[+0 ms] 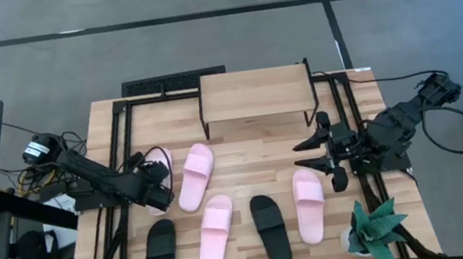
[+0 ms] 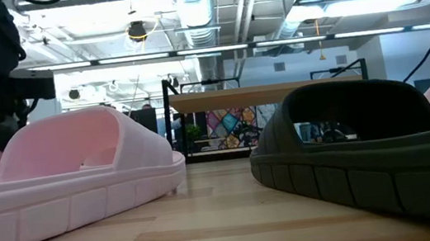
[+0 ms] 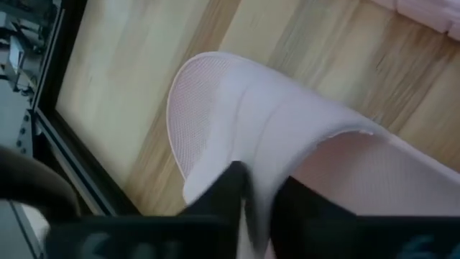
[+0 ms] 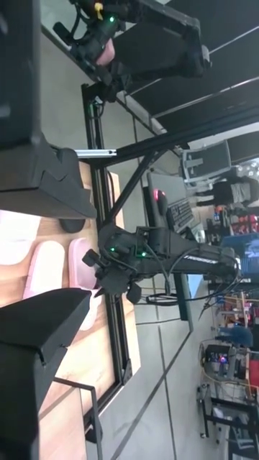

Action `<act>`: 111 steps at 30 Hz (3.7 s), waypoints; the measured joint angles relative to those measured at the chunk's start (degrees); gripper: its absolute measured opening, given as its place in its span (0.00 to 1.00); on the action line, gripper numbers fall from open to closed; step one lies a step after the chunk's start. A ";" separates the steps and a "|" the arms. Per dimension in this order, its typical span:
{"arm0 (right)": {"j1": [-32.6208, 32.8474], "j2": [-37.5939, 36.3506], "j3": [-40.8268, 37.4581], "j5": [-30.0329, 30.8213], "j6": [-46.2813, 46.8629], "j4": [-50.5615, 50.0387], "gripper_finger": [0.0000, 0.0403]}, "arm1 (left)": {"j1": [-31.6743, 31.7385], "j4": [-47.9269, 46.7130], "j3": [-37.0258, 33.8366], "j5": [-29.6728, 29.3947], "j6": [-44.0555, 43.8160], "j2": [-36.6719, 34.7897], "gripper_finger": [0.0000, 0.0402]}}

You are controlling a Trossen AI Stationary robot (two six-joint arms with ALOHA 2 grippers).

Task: Pick and place slides into the shelf
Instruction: Put the pink slide on the shelf

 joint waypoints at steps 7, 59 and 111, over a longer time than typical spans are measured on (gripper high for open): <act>0.00 0.00 0.00 0.02 0.02 0.02 0.36 | 0.00 -0.19 1.49 -0.67 -2.03 -0.03 0.01; 0.00 0.00 0.00 -0.04 -0.48 -0.02 0.33 | 18.14 36.84 38.68 -14.09 60.22 1.21 0.00; 0.00 -0.02 0.00 -0.02 1.07 -3.10 0.32 | 44.79 14.18 95.58 -9.59 74.77 53.53 0.00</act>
